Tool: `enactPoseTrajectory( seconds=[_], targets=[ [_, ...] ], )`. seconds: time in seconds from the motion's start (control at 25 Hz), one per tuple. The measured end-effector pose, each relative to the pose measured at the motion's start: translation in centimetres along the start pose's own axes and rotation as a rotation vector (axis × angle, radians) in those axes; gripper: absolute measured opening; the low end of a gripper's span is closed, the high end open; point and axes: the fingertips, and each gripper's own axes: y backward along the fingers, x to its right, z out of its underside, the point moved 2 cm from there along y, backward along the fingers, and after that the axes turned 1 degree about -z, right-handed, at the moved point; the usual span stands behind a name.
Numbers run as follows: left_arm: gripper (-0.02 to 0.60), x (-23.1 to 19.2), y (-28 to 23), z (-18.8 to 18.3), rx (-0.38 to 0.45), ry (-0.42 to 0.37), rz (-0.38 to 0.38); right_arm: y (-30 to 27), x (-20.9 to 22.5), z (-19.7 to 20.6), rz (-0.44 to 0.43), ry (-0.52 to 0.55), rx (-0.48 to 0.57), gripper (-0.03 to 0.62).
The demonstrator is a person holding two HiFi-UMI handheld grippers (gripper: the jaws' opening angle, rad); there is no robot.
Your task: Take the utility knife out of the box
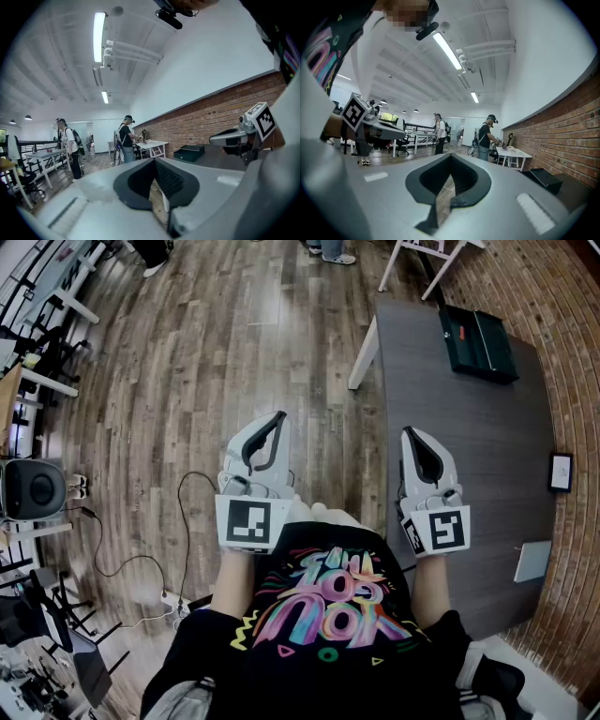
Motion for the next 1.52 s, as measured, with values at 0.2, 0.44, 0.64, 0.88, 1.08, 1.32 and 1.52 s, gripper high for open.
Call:
enactPoseTrajectory(
  seconds=[0.2,0.44,0.64,0.88,1.08,1.32,1.52],
  targets=[
    [0.002,-0.4,0.1,0.1,-0.003,0.010,0.019,-0.6,-0.3,-0.1,0.017,-0.011,-0.002,0.000],
    [0.002,-0.5,-1.1,0.0,0.001,0.018,0.031,-1.2,0.2,-0.1,0.025,-0.013,-0.007,0.000],
    [0.002,-2.5,-2.9,1.0,0.004,0.016,0.012,-3.9,0.3,1.6,0.012,-0.020,-0.016,0.002],
    [0.002,-5.0,-7.8,0.9,0.000,0.029,0.004,-8.5,2.8,1.7,0.002,-0.038,-0.010,0.002],
    [0.002,-7.2,-13.3,0.5,0.000,0.020,0.012,-13.7,5.9,2.3,-0.002,-0.054,-0.010,0.002],
    [0.002,-9.6,-20.2,-0.8,-0.022,0.010,0.025,-20.0,9.9,2.4,0.000,-0.063,-0.021,0.002],
    [0.002,-11.3,-25.2,-3.2,-0.006,-0.022,0.031,-24.3,13.4,1.3,0.001,-0.063,0.001,0.002]
  ],
)
